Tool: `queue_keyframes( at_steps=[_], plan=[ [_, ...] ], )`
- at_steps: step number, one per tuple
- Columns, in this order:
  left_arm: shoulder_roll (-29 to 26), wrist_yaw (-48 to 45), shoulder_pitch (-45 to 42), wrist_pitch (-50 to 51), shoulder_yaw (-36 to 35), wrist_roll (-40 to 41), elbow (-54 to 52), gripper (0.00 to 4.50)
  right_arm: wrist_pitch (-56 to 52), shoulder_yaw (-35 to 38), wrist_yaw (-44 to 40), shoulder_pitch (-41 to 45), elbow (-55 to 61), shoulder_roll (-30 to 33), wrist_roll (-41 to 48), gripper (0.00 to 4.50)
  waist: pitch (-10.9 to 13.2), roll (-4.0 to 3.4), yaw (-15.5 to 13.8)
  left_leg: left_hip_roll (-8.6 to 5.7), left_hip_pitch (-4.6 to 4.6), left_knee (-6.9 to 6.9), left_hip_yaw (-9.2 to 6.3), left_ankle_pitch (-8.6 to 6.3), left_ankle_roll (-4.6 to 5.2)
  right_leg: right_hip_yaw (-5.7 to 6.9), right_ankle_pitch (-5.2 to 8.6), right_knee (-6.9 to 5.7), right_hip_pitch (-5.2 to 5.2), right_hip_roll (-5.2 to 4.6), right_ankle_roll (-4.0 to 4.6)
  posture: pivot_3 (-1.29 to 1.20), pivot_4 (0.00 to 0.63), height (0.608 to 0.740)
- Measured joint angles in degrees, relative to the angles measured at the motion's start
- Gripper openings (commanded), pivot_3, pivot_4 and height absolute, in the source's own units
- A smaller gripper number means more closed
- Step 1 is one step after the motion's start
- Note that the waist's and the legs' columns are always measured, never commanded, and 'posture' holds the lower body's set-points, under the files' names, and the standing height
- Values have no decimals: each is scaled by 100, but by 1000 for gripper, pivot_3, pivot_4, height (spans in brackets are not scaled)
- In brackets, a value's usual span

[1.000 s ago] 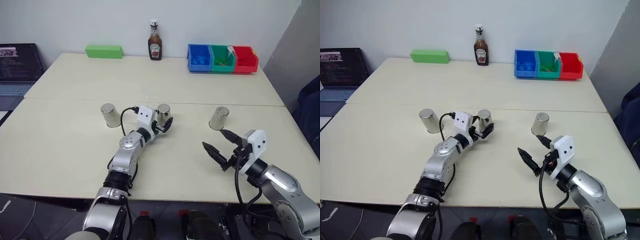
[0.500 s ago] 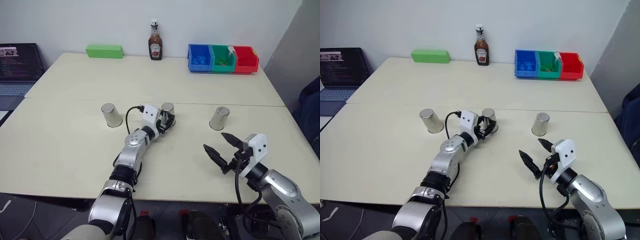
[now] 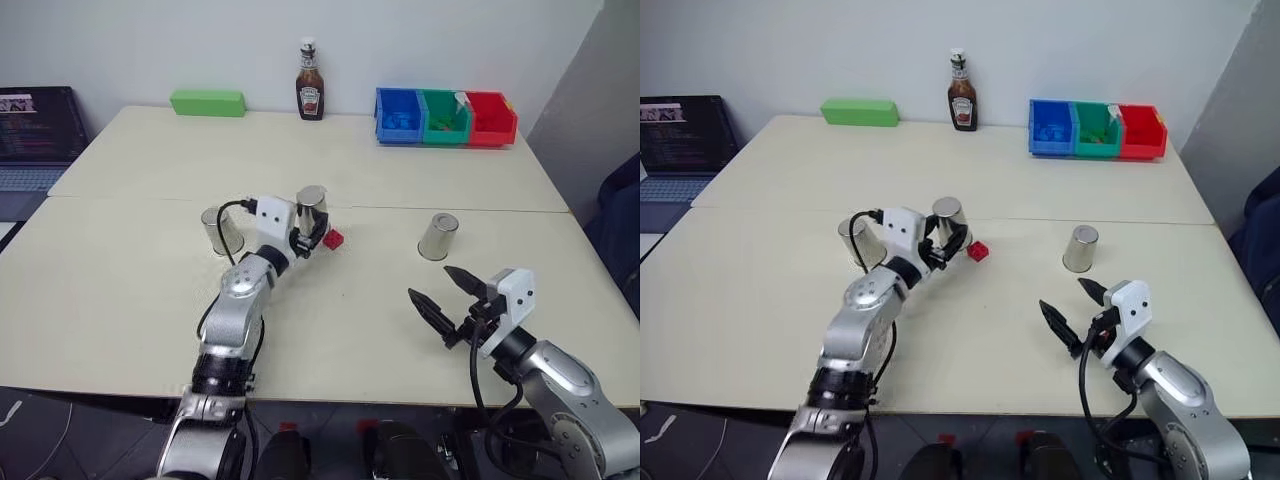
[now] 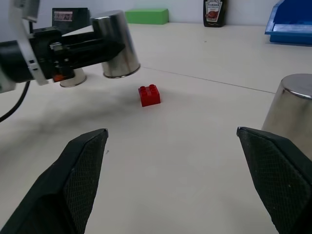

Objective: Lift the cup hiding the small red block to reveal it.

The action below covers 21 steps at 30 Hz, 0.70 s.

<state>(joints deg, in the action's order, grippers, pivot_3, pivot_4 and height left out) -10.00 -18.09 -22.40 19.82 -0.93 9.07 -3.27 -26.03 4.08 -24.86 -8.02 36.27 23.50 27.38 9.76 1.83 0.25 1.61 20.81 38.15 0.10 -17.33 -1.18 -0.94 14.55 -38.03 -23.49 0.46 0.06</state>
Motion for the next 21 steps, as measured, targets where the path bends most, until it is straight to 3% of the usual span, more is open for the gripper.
queue_keyframes(
  at_steps=[6, 13, 15, 20, 21],
  plan=[
    [-94, 189, 915, 73, -243, 1, -528, 2760, 37, -101, -1, 46, -25, -64, -38, 4500, 0, 0, -10, -1, -2, 1, -2, 7, -12, 3, -2, -2, 1, 1, -3, 0, 150, 740],
    [45, 96, 966, -464, -254, 12, 26, 2760, 37, -130, -57, 222, -88, -48, -37, 4500, 0, 1, -18, -10, 1, 8, 3, 8, -13, -2, -10, 5, 5, 1, -16, 0, 150, 740],
    [51, 82, 982, -656, -230, 2, 244, 3464, 37, -131, -60, 254, -115, -40, -38, 4500, -1, 1, -17, -9, 1, 6, 2, 8, -13, -2, -10, 7, 4, 1, -16, 0, 150, 740],
    [71, 31, 1006, -997, -234, 5, 550, 4473, 37, -131, -41, 219, -126, -40, -38, 4500, -1, 1, -16, -4, 1, 3, 0, 8, -13, 0, -10, 6, 4, 1, -15, 0, 150, 740],
    [70, 9, 1006, -1022, -234, 6, 581, 4473, 37, -131, -31, 193, -122, -40, -39, 4500, -1, 1, -16, -5, 1, 3, 0, 8, -13, 1, -9, 5, 4, 1, -15, 0, 150, 740]
  ],
)
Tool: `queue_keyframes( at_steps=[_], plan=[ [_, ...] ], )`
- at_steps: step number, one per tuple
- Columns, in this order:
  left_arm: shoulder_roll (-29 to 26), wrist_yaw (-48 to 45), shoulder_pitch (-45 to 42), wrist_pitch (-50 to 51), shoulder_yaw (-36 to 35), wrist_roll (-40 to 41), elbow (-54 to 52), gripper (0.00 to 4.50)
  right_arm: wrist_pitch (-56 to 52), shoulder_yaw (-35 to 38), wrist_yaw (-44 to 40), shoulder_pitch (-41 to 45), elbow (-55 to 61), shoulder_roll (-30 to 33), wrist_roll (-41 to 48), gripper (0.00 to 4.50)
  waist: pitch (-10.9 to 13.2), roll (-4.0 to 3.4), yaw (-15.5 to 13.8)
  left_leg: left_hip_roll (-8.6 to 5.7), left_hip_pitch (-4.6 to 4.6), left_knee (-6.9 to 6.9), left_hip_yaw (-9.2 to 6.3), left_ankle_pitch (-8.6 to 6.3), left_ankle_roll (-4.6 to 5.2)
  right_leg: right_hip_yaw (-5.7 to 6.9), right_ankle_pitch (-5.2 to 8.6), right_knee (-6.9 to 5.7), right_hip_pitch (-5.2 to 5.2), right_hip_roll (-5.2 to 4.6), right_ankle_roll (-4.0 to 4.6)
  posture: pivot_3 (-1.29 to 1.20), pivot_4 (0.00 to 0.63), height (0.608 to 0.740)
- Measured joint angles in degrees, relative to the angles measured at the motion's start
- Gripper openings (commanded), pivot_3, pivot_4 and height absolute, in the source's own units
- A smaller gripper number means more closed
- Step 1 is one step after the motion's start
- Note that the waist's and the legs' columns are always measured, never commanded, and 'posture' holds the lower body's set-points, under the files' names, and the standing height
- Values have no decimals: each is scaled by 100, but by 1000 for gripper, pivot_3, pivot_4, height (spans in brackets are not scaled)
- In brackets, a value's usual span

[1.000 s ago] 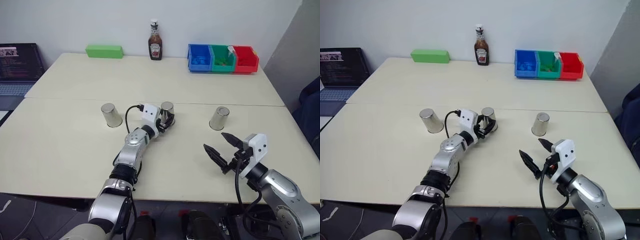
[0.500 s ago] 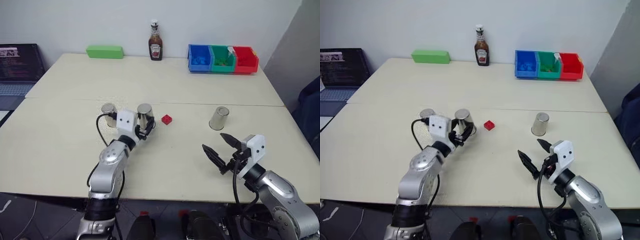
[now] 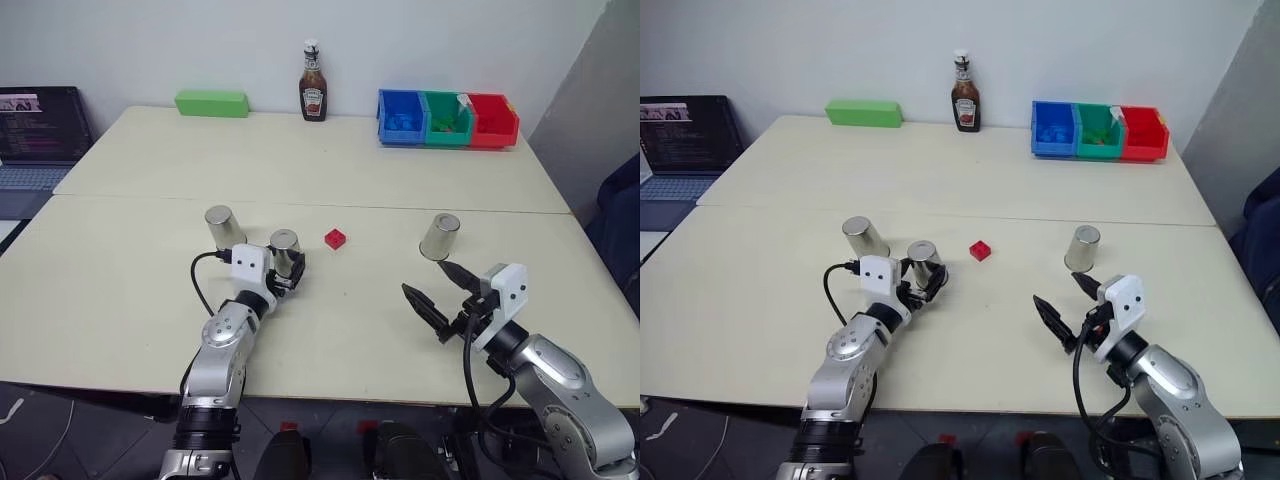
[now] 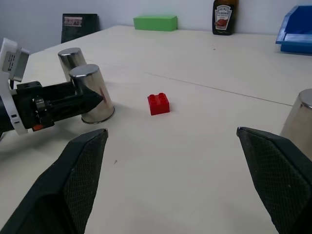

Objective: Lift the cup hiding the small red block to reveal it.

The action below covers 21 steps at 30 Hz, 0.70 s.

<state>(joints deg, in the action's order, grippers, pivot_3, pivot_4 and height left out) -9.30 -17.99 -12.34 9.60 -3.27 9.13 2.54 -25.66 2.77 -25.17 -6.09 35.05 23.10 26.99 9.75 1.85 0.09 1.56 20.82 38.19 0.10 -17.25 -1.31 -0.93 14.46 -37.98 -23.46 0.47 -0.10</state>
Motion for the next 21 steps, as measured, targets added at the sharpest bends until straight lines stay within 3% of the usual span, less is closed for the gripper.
queue_keyframes(
  at_steps=[8, 15, 21],
  plan=[
    [-165, -315, 232, 222, 15, 219, -333, 4473, 0, -65, 45, -262, 119, -25, -74, 4500, 0, 0, 18, 2, 0, -1, 3, 0, 0, -3, 0, 1, -2, 0, 0, 0, 150, 740],
    [-971, -767, 1467, 1070, -237, 769, -1998, 4473, 0, -41, 153, -518, 264, -65, -99, 4500, 1, -2, 36, 11, -3, -6, 1, 0, 0, -1, 3, -1, -5, 0, 5, 0, 150, 740],
    [-928, -364, 2511, 1538, -573, 976, -3543, 4473, 4, 50, 320, -866, 477, -122, -155, 4500, -2, -1, 10, 8, -2, -4, 5, 0, 0, -4, 4, 6, -2, -6, 3, 0, 150, 740]
  ],
)
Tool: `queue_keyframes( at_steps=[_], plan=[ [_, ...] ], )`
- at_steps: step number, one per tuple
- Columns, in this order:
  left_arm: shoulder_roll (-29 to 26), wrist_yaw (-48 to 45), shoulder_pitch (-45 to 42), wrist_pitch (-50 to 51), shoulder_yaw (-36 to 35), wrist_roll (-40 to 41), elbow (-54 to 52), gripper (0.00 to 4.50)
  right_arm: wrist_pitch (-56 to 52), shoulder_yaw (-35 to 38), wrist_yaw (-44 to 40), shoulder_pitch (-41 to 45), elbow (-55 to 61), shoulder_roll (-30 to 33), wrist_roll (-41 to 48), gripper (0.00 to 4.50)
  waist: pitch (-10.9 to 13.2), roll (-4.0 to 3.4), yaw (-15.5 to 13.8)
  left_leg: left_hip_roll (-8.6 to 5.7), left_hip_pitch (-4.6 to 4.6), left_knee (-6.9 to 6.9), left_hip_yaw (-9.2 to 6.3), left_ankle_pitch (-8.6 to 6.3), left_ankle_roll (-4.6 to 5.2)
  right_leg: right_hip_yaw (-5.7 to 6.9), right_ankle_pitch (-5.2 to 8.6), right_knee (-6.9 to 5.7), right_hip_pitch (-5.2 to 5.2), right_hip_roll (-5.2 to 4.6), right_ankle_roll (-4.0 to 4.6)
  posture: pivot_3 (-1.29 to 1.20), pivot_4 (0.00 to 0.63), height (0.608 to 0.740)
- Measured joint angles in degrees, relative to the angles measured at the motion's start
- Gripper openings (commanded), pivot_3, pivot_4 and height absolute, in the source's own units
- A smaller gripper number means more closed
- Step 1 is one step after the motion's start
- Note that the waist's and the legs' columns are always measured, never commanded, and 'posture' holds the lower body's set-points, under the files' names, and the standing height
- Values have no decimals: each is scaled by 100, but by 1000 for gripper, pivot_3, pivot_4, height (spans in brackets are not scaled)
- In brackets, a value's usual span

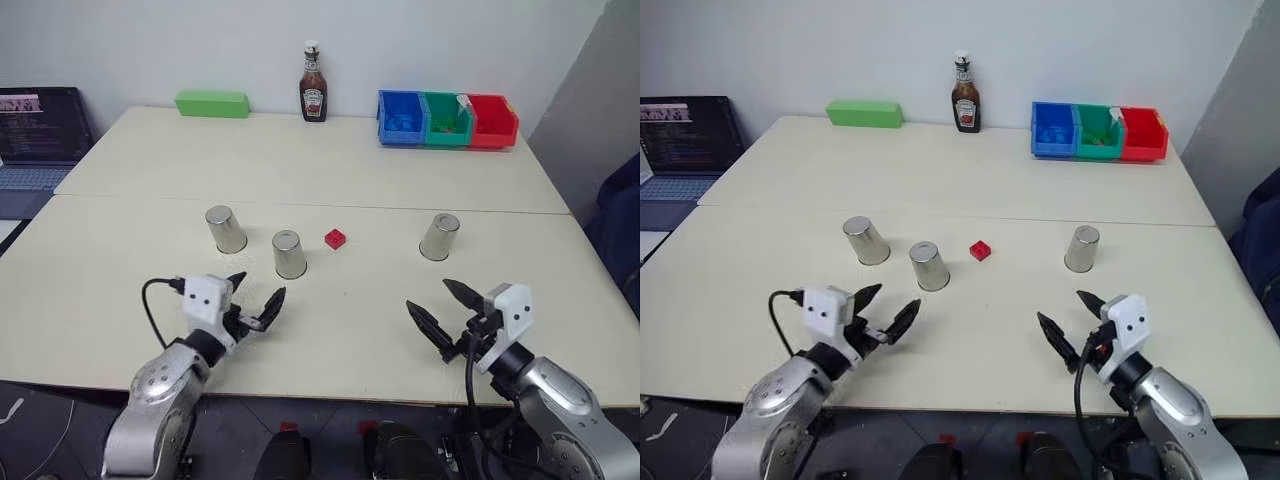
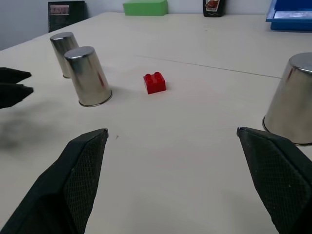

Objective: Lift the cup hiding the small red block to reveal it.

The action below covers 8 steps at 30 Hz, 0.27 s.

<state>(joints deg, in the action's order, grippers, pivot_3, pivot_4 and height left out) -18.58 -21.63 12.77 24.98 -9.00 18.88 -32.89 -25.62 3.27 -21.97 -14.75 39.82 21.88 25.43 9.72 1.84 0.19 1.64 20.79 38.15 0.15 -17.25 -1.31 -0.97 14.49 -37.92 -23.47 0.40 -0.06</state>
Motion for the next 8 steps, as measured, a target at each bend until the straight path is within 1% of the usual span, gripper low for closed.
queue_keyframes(
  at_steps=[2, 8],
  plan=[
    [186, 331, 385, 89, 10, -108, -358, 4473, 5, 16, 237, -198, 21, -65, -240, 4500, 0, 0, -1, -1, 2, -3, 1, 0, 0, -1, 1, 3, -3, 0, 0, 0, 150, 740],
    [892, 1220, 581, 178, 25, -353, -596, 4473, 29, 29, 822, -365, 33, -481, -638, 4500, -1, 1, -6, 0, -1, -1, -1, 0, -1, 1, 2, -2, 2, 3, 2, 0, 150, 740]
  ],
)
